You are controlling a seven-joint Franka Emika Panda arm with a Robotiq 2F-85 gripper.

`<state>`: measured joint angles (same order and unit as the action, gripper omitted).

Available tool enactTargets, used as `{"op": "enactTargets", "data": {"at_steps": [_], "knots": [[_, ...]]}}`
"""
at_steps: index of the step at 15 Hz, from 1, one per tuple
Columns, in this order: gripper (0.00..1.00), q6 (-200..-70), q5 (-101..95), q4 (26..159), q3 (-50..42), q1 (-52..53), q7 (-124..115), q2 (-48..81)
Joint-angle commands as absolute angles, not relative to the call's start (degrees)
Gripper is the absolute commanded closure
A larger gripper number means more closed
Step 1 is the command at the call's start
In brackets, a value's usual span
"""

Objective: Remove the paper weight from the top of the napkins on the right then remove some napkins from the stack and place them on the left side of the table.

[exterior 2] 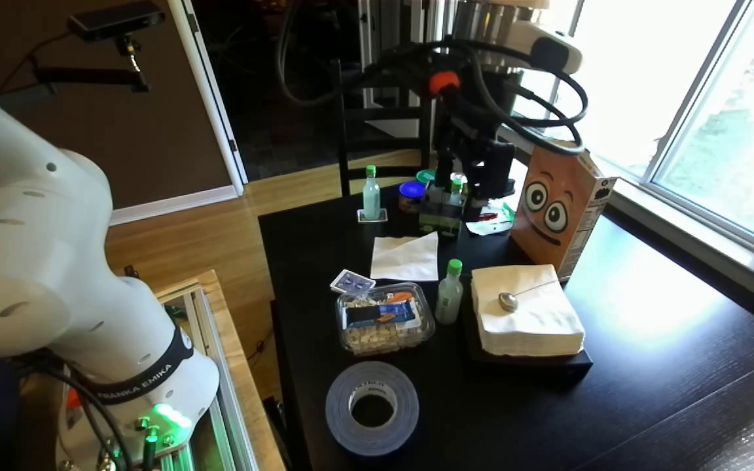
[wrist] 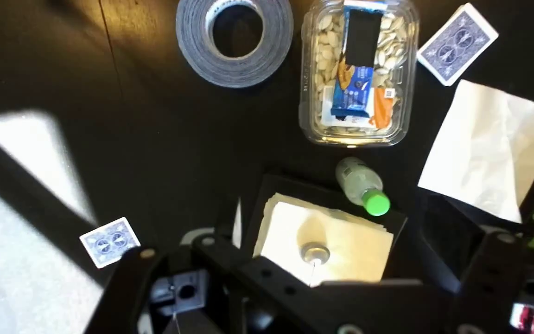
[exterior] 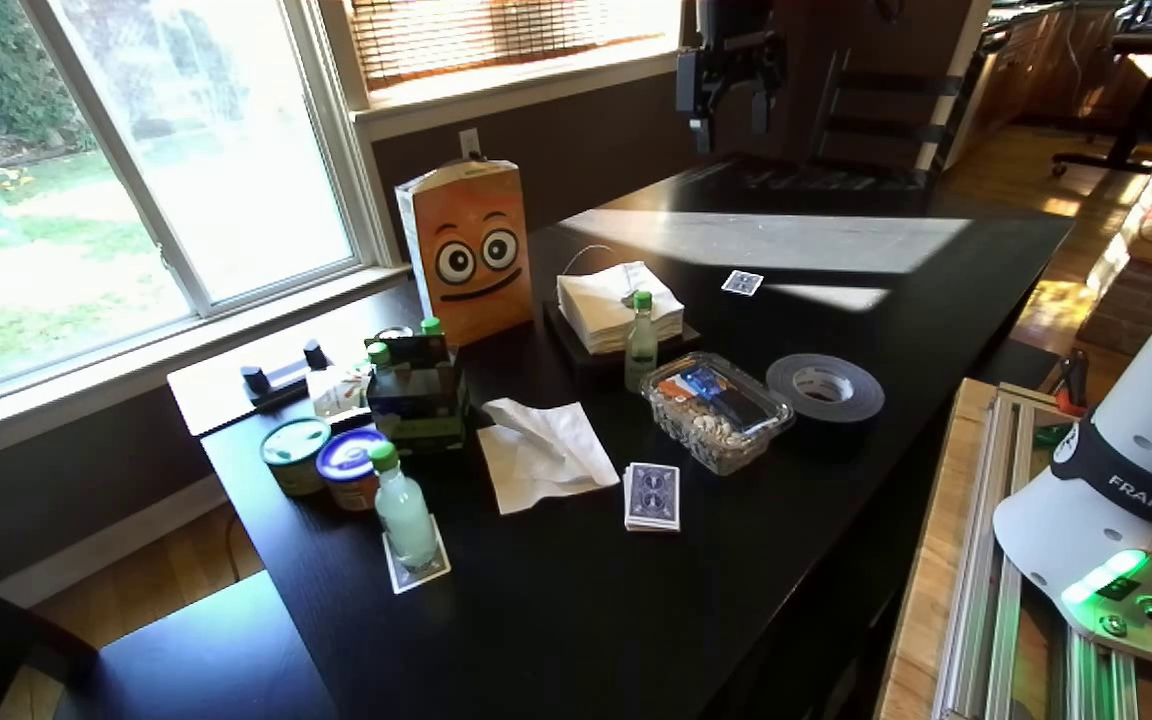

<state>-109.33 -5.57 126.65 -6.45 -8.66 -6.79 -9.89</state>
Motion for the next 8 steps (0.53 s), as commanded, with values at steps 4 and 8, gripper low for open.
{"op": "enactTargets", "data": {"at_steps": [4, 8], "knots": [[0.0, -110.4, -6.75, 123.74, -7.3, -8.65, -6.83, -5.19], [0.0, -113.59, -5.19, 123.1, -7.51, -8.58, -5.74, -3.6]]}}
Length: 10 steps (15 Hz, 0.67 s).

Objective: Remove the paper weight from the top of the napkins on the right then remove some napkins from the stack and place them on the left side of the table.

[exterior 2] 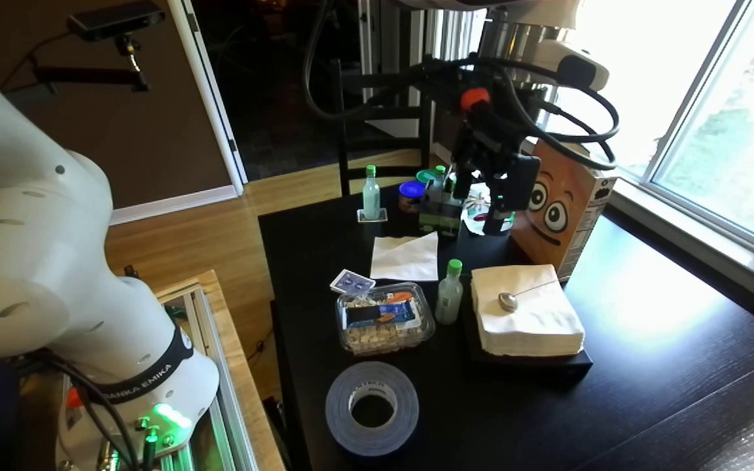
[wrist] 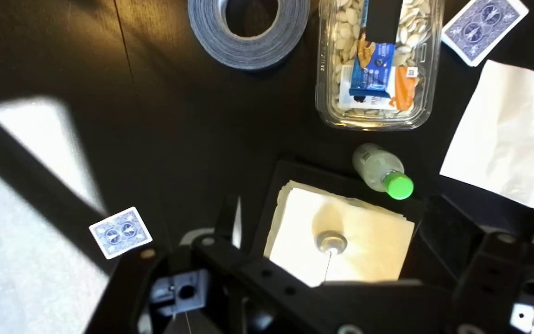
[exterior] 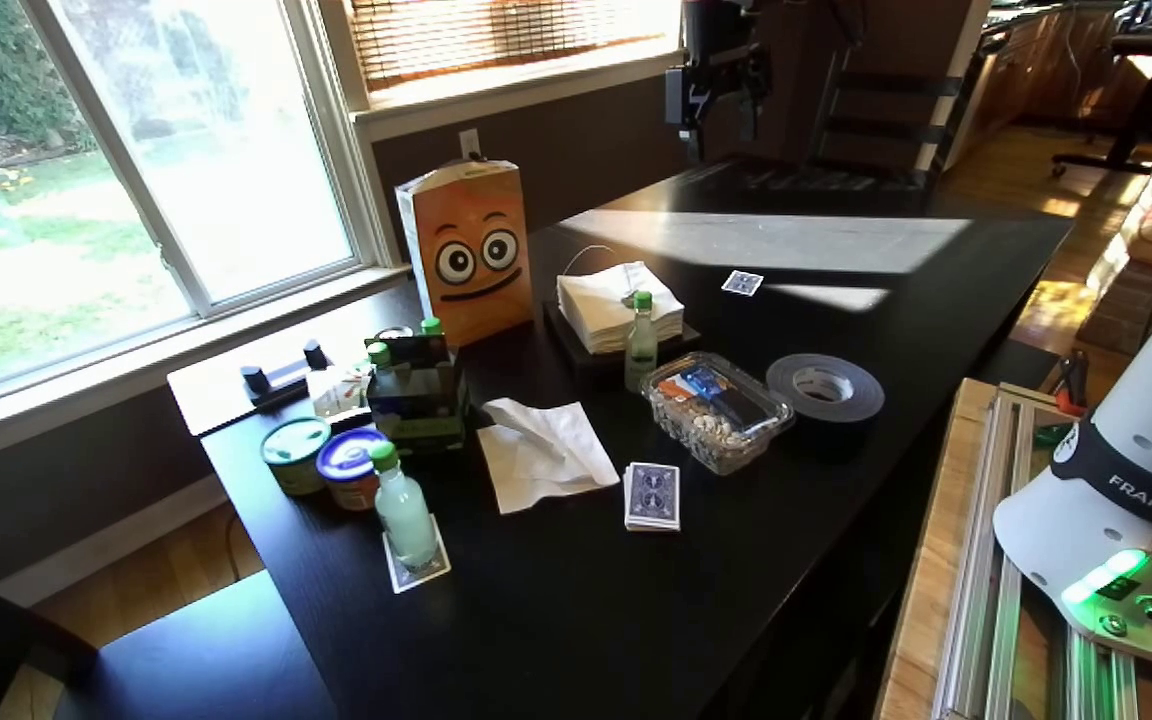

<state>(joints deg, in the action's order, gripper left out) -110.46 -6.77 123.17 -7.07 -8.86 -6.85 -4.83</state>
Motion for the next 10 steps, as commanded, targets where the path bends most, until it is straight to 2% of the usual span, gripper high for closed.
{"op": "enactTargets", "data": {"at_steps": [1, 5, 10], "knots": [[0.0, -118.08, -1.99, 122.84, -7.93, -8.56, -3.76, -1.15], [0.0, -130.91, 7.32, 120.16, -7.75, -8.67, -0.83, 10.07], [0.0, -133.85, 5.1, 115.27, -7.08, -8.7, -2.44, 22.98]]}}
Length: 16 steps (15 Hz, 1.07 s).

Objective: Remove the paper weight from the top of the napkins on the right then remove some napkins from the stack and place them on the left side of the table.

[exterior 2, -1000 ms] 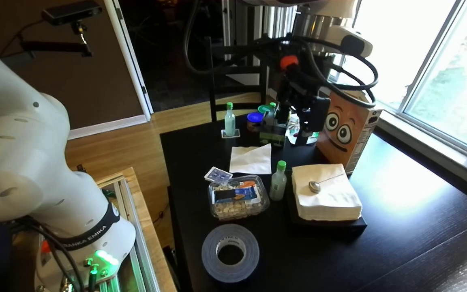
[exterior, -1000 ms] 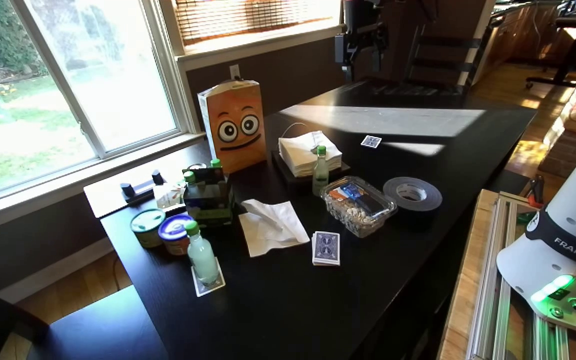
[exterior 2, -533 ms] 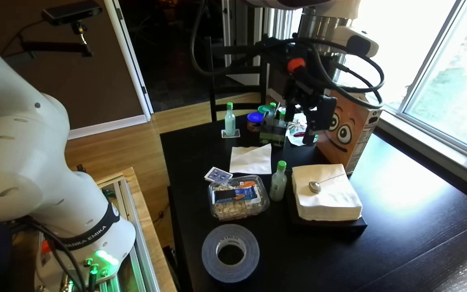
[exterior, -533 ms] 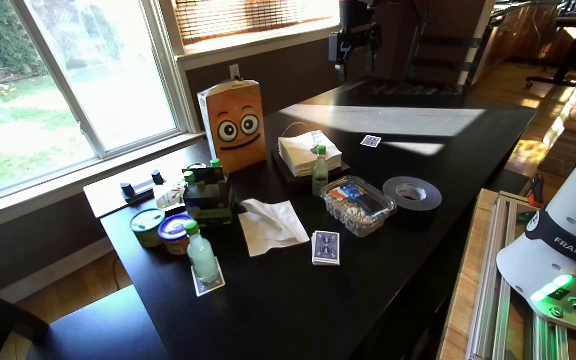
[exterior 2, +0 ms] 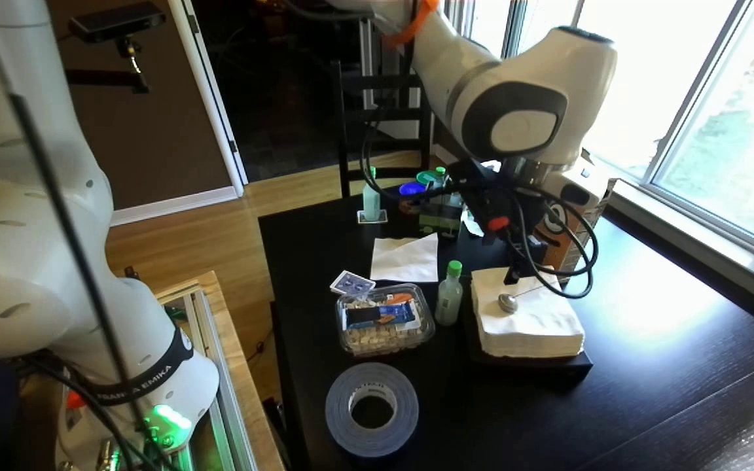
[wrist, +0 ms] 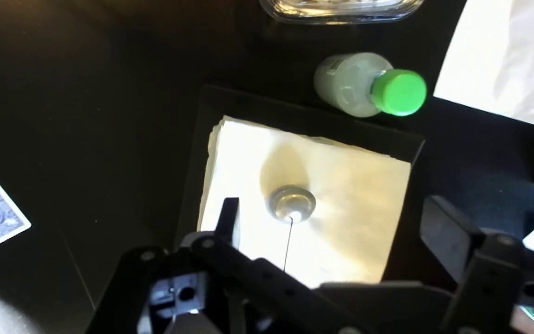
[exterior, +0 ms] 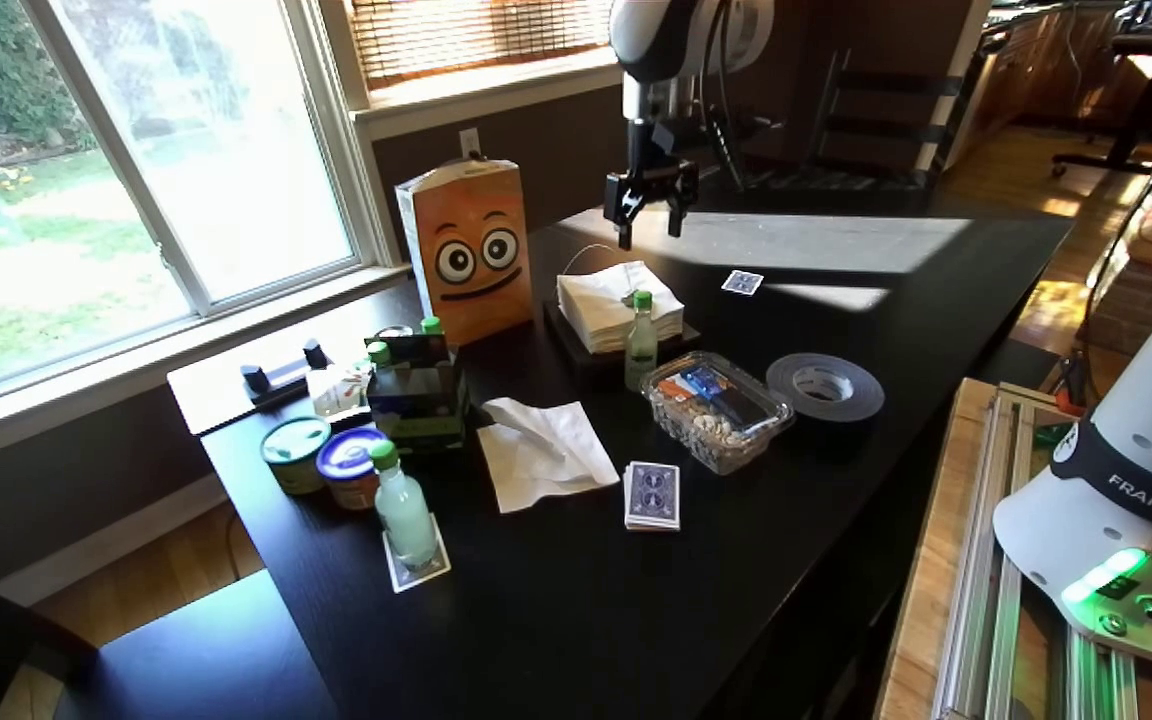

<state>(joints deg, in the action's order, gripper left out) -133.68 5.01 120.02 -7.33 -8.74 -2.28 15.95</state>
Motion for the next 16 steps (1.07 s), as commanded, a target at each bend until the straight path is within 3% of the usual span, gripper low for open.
{"op": "enactTargets", "data": {"at_steps": [1, 16], "knots": [[0.0, -134.43, 4.47, 114.73, -7.25, -8.4, -3.47, 24.79], [0.0, -139.64, 5.73, 111.74, -6.54, -8.82, -4.2, 32.18]]}}
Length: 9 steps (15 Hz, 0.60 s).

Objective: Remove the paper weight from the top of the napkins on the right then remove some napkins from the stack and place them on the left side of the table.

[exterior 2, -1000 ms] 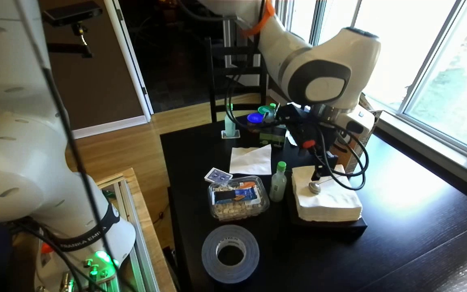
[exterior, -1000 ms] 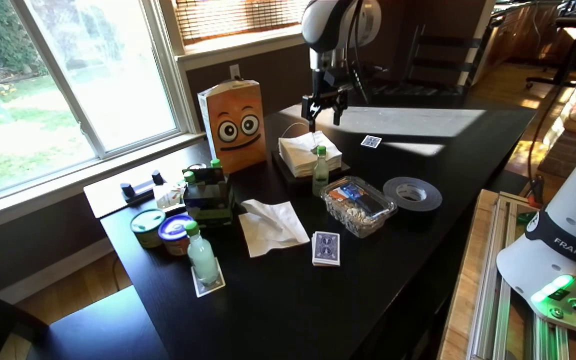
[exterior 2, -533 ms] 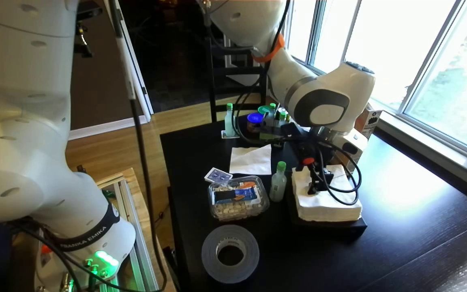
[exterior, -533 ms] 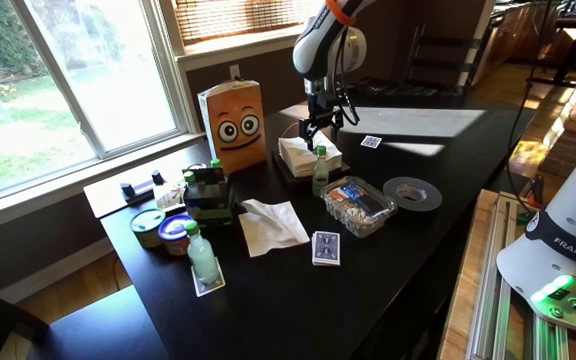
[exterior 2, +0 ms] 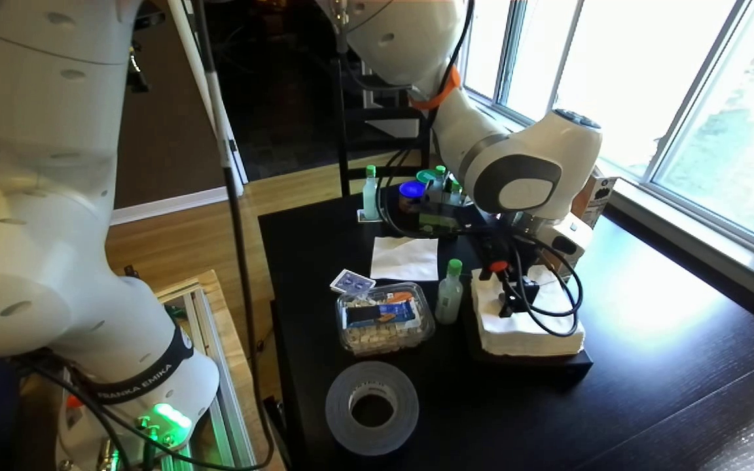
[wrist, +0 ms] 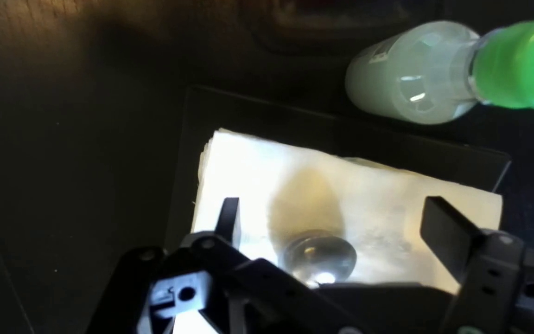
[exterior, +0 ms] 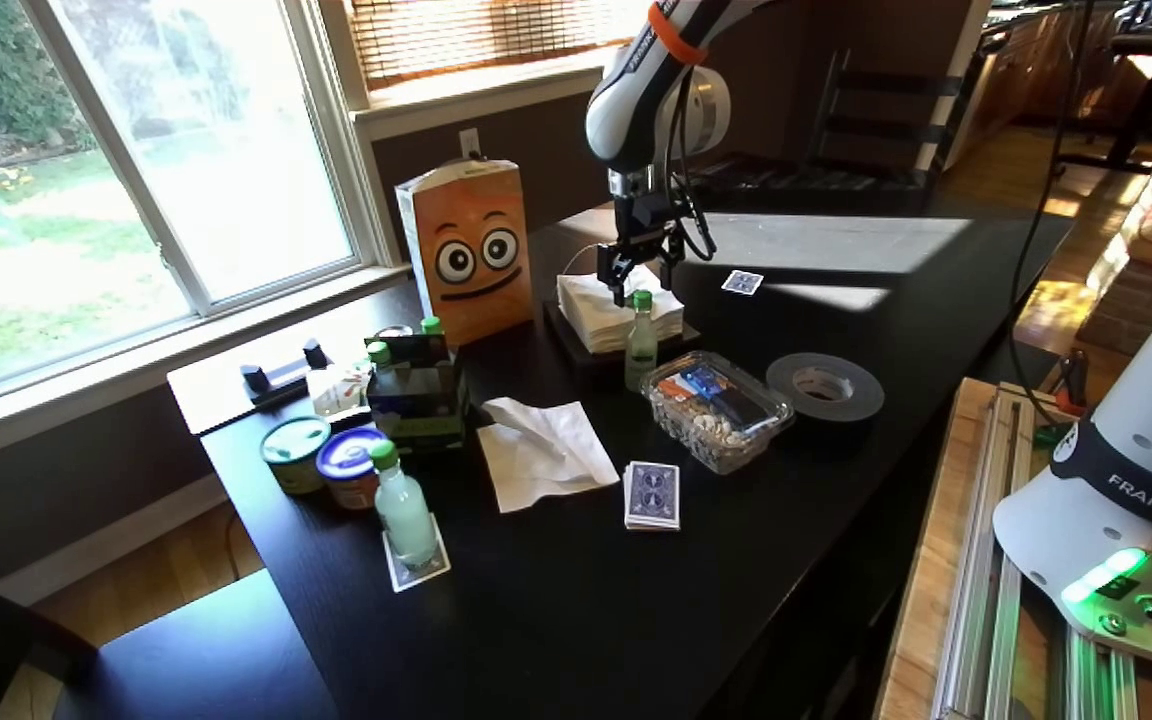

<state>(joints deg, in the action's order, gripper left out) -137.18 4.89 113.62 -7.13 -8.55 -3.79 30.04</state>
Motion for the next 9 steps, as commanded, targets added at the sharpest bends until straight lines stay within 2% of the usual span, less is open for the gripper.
{"op": "enactTargets", "data": {"at_steps": [1, 5, 9], "knots": [[0.0, -140.83, 5.92, 111.71, -6.41, -8.87, -4.2, 32.16], [0.03, -142.14, 5.74, 110.83, -6.48, -8.96, -4.34, 33.04], [0.0, -141.85, 6.33, 111.7, -6.18, -9.7, -3.58, 32.66]]}}
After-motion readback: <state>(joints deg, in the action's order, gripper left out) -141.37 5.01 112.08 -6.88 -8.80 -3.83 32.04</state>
